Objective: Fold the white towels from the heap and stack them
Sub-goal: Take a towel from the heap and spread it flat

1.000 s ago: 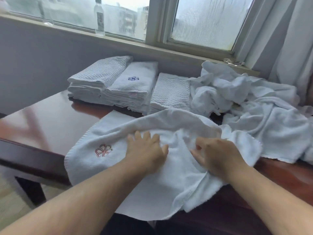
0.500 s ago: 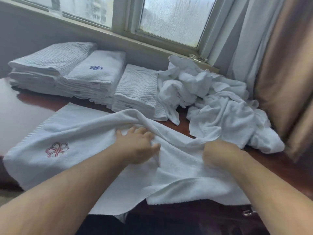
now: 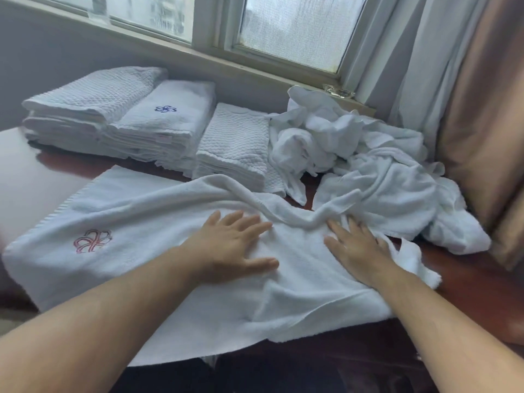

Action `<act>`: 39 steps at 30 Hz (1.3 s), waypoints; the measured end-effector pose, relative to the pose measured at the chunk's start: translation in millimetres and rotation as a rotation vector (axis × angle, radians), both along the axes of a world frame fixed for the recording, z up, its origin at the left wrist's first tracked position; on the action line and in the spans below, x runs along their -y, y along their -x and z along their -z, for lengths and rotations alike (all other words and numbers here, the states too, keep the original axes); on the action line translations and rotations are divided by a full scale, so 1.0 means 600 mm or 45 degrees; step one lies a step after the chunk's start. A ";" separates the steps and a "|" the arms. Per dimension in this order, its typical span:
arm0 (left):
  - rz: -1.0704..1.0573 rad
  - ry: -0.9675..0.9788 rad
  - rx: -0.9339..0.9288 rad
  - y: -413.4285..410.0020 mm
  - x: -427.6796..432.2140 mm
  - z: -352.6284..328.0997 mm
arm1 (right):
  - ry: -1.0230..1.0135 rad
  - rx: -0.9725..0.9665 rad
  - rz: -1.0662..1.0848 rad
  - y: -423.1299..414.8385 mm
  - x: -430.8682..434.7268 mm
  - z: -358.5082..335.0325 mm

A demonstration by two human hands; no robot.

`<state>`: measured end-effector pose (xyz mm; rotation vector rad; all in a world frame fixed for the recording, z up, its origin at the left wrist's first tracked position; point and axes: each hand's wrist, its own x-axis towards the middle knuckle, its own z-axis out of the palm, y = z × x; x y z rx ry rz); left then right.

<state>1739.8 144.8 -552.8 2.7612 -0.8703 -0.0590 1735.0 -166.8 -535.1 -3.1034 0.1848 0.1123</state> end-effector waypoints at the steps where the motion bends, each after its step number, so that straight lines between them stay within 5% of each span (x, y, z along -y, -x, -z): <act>1: 0.028 -0.033 -0.005 -0.005 -0.007 -0.002 | 0.017 -0.023 0.060 0.003 0.013 -0.001; 6: 0.078 -0.132 -0.025 -0.006 -0.012 -0.009 | 0.159 -0.130 0.666 0.016 0.012 -0.031; 8: -0.028 -0.037 -0.062 0.003 0.005 -0.019 | 0.220 -0.005 0.491 0.017 -0.018 -0.030; 11: -0.343 0.054 0.036 0.007 0.054 -0.031 | -0.079 0.266 -0.084 0.034 -0.053 -0.009; 13: -0.515 -0.045 0.159 0.007 0.089 -0.034 | -0.230 0.350 -0.224 0.045 -0.056 -0.002; 15: -0.516 -0.016 0.249 0.005 0.113 -0.028 | -0.271 0.450 -0.097 0.053 -0.039 0.001; 20: 0.086 0.106 0.199 -0.012 0.124 -0.006 | 0.037 0.253 0.527 0.060 0.051 -0.009; 23: -0.040 -0.011 0.184 -0.006 0.151 -0.009 | 0.013 0.231 0.720 0.052 0.093 -0.032; 27: -0.140 0.084 0.184 -0.001 0.168 -0.001 | -0.185 0.035 0.538 0.032 0.113 -0.069; 30: -0.108 0.111 0.164 -0.010 0.154 0.005 | -0.509 0.139 0.401 0.031 0.109 -0.086; 34: -0.094 0.146 0.163 -0.013 0.152 0.005 | -0.967 0.077 0.636 0.034 0.111 -0.089; 37: -0.081 0.128 0.151 -0.012 0.150 0.003 | -0.809 -0.052 0.703 0.034 0.122 -0.107; 39: -0.049 0.102 0.154 -0.010 0.149 0.002 | -0.427 0.272 0.684 0.032 0.133 -0.116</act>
